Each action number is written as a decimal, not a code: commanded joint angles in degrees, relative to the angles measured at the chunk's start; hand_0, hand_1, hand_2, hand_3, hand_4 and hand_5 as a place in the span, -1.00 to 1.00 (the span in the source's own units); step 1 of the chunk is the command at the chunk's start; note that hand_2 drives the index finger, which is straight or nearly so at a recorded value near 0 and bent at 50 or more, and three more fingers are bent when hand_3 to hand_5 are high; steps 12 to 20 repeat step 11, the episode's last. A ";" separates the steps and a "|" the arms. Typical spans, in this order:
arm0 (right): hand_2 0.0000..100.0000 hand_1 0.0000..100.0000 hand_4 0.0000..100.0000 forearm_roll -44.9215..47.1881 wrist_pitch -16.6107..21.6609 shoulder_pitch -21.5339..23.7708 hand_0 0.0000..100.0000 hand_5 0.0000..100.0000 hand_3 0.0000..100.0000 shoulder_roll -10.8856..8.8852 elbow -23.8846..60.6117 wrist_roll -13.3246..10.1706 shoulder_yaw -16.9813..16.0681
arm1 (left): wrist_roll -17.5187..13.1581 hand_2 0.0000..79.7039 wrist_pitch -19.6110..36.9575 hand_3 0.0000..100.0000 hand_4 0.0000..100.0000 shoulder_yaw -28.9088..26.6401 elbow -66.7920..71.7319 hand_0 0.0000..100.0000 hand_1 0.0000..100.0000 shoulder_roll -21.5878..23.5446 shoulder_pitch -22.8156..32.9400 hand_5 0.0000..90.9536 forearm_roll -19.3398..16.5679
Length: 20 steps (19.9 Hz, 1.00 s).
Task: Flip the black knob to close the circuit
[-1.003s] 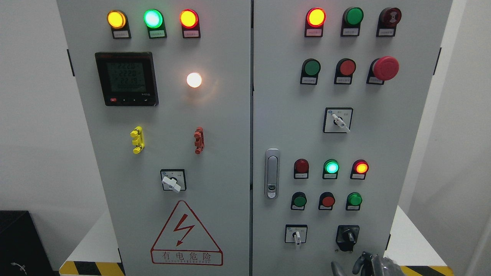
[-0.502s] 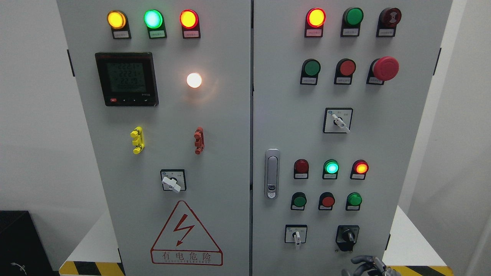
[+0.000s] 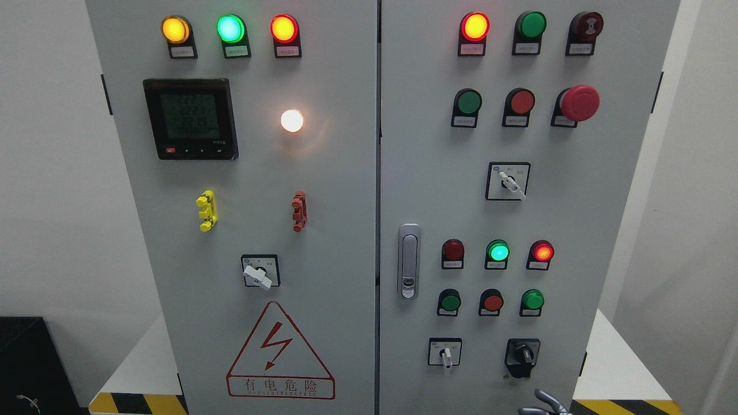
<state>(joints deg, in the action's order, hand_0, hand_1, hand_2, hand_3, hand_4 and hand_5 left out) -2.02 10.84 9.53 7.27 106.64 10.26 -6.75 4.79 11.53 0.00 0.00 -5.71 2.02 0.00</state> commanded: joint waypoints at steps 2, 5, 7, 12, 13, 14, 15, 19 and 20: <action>-1.00 -0.78 -1.00 6.15 0.15 1.90 -1.00 -1.00 -1.00 -0.06 1.37 1.25 0.60 | -0.05 -1.00 0.07 -1.00 -1.00 1.23 1.23 -0.76 0.11 0.00 0.00 -1.00 -1.23; -1.00 -0.78 -1.00 6.24 0.15 1.90 -1.00 -1.00 -1.00 -0.06 1.20 1.25 0.08 | 0.04 -1.00 0.07 -1.00 -1.00 1.14 1.23 -0.76 0.11 0.00 0.00 -1.00 -1.23; -1.00 -0.78 -1.00 6.24 0.15 1.90 -1.00 -1.00 -1.00 -0.06 1.02 1.25 -0.01 | -0.05 -1.00 0.08 -1.00 -1.00 1.23 1.23 -0.76 0.11 0.00 0.00 -1.00 -1.23; -1.00 -0.78 -1.00 6.24 0.24 2.16 -1.00 -1.00 -1.00 -0.15 0.76 1.08 -0.10 | 0.04 -1.00 -0.01 -1.00 -1.00 1.14 1.23 -0.76 0.11 0.00 0.00 -1.00 -1.23; -1.00 -0.78 -1.00 6.24 0.24 2.16 -1.00 -1.00 -1.00 -0.15 0.76 1.08 -0.10 | 0.04 -1.00 -0.01 -1.00 -1.00 1.14 1.23 -0.76 0.11 0.00 0.00 -1.00 -1.23; -1.00 -0.78 -1.00 6.24 0.24 2.16 -1.00 -1.00 -1.00 -0.15 0.76 1.08 -0.10 | 0.04 -1.00 -0.01 -1.00 -1.00 1.14 1.23 -0.76 0.11 0.00 0.00 -1.00 -1.23; -1.00 -0.78 -1.00 6.24 0.24 2.16 -1.00 -1.00 -1.00 -0.15 0.76 1.08 -0.10 | 0.04 -1.00 -0.01 -1.00 -1.00 1.14 1.23 -0.76 0.11 0.00 0.00 -1.00 -1.23; -1.00 -0.78 -1.00 6.24 0.24 2.16 -1.00 -1.00 -1.00 -0.15 0.76 1.08 -0.10 | 0.04 -1.00 -0.01 -1.00 -1.00 1.14 1.23 -0.76 0.11 0.00 0.00 -1.00 -1.23; -1.00 -0.78 -1.00 6.24 0.24 2.16 -1.00 -1.00 -1.00 -0.15 0.76 1.08 -0.10 | 0.04 -1.00 -0.01 -1.00 -1.00 1.14 1.23 -0.76 0.11 0.00 0.00 -1.00 -1.23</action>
